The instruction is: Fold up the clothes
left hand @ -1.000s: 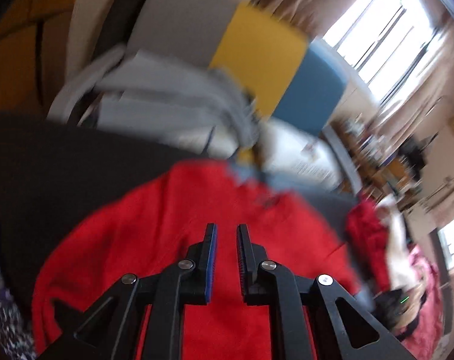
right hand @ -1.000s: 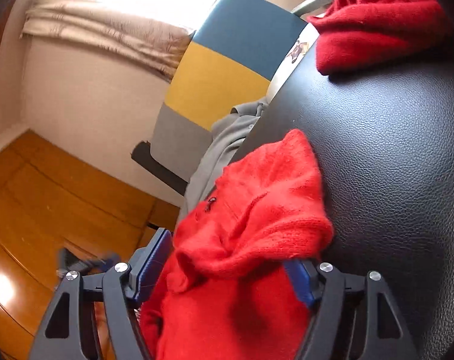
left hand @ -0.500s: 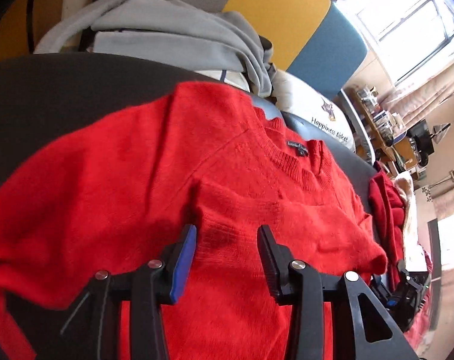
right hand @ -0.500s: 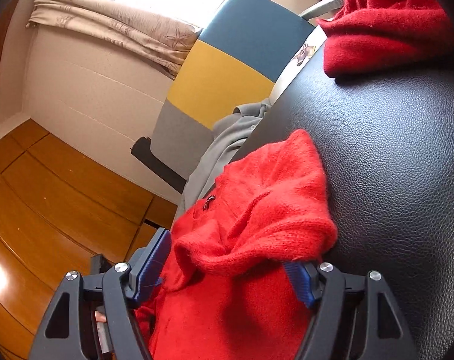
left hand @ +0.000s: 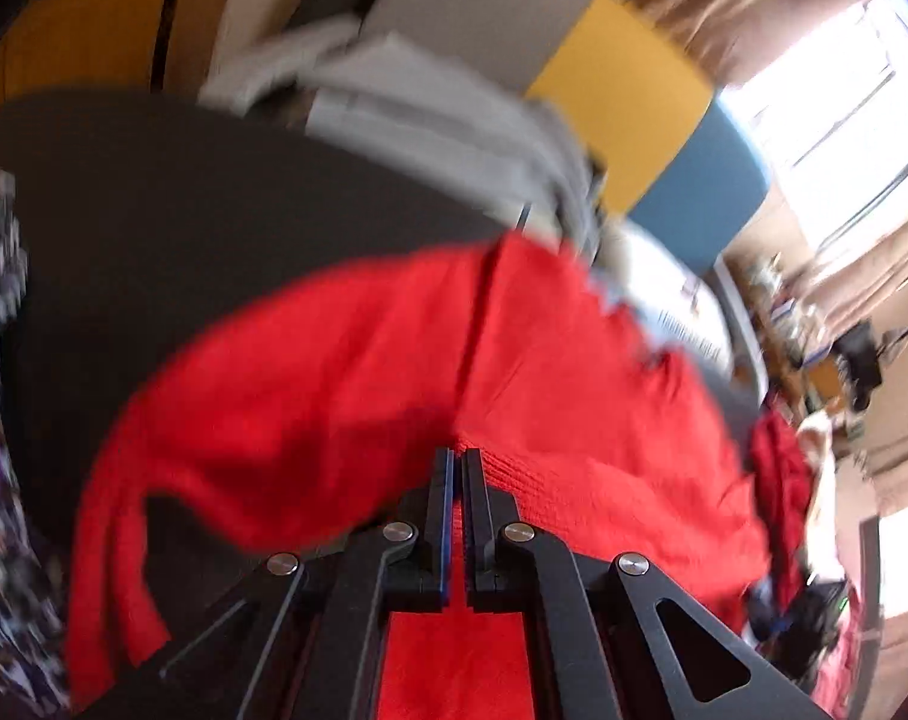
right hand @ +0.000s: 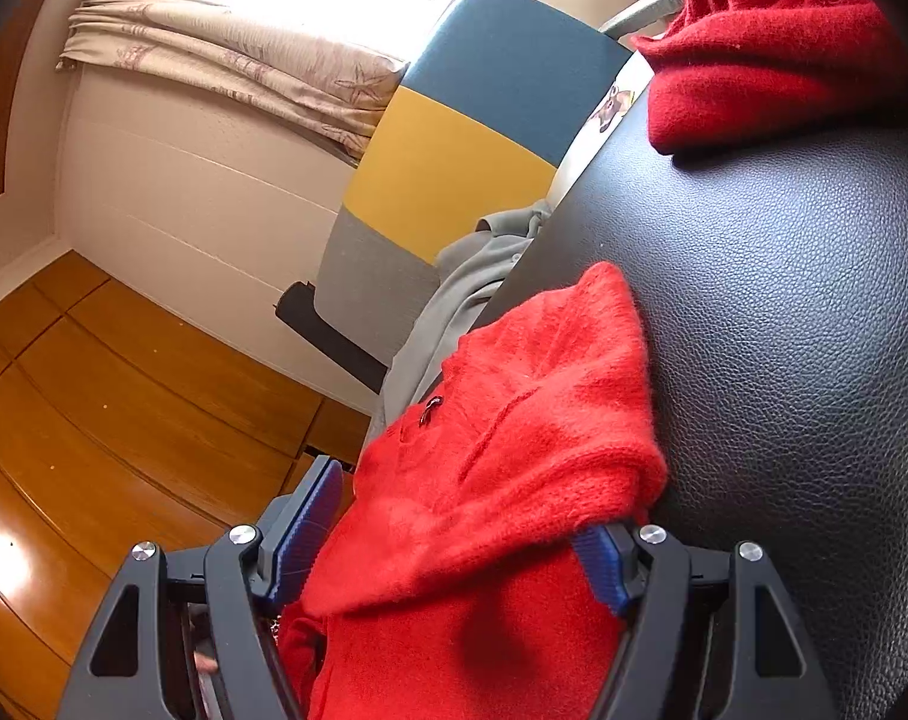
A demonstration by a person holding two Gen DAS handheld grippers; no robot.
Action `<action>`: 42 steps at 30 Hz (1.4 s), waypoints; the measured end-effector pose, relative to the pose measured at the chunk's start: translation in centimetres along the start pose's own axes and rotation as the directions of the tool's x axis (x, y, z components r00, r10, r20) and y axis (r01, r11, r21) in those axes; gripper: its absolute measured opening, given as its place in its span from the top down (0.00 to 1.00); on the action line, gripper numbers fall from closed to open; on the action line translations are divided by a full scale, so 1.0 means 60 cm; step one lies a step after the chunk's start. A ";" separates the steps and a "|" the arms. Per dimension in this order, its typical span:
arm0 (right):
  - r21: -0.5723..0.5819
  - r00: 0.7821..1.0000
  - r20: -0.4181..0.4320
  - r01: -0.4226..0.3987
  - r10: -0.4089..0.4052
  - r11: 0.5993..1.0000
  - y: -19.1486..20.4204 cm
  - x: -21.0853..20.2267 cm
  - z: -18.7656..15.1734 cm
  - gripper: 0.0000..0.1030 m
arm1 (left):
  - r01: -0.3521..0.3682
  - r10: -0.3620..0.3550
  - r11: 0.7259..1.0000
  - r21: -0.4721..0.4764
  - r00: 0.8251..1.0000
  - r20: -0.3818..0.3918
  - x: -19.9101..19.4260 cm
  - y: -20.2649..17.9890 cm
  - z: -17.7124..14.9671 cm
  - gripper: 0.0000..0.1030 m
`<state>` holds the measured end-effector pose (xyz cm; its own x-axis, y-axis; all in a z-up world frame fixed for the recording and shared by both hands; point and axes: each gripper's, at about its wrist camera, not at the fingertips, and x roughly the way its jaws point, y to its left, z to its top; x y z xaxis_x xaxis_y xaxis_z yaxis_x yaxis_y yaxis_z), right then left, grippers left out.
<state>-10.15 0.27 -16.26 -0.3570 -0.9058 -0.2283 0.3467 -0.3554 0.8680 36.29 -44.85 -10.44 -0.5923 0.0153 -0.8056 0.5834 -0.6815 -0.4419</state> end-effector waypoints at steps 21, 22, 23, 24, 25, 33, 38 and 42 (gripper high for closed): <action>-0.030 1.000 -0.022 0.008 -0.009 1.000 0.009 -0.007 0.000 0.27 | 0.259 0.064 0.481 0.837 0.942 -0.328 0.222 -0.554 -0.054 0.74; -0.027 1.000 -0.021 0.004 -0.004 1.000 0.009 -0.008 0.000 0.27 | 0.274 0.080 0.471 0.838 0.933 -0.351 0.237 -0.560 -0.060 0.74; -0.024 1.000 -0.019 -0.001 0.001 1.000 0.008 -0.010 0.000 0.27 | 0.299 0.087 0.470 0.831 0.921 -0.380 0.249 -0.563 -0.064 0.74; -0.021 1.000 -0.018 -0.006 0.006 1.000 0.007 -0.011 0.000 0.27 | 0.320 0.079 0.474 0.821 0.913 -0.401 0.254 -0.563 -0.064 0.74; -0.017 1.000 -0.016 -0.012 0.011 1.000 0.007 -0.013 0.000 0.27 | 0.339 0.069 0.478 0.810 0.905 -0.419 0.257 -0.563 -0.063 0.75; -0.008 1.000 -0.010 -0.026 0.026 1.000 0.009 -0.021 0.000 0.27 | 0.388 0.034 0.535 0.751 0.878 -0.478 0.273 -0.560 -0.055 0.68; -0.022 1.000 -0.015 -0.004 0.004 1.000 0.015 -0.019 -0.002 0.27 | 0.314 0.004 0.507 0.803 0.931 -0.366 0.254 -0.582 -0.069 0.93; -0.111 0.995 -0.052 0.076 -0.083 0.991 0.043 -0.004 -0.011 0.22 | 0.286 -0.128 0.600 0.747 0.956 -0.263 0.219 -0.592 -0.014 0.93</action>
<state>-8.59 -0.59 -14.28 -0.3390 -0.8841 -0.3217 0.4124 -0.4470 0.7938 8.25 -19.82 -5.70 -0.4953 0.2944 -0.8173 -0.2348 -0.9512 -0.2003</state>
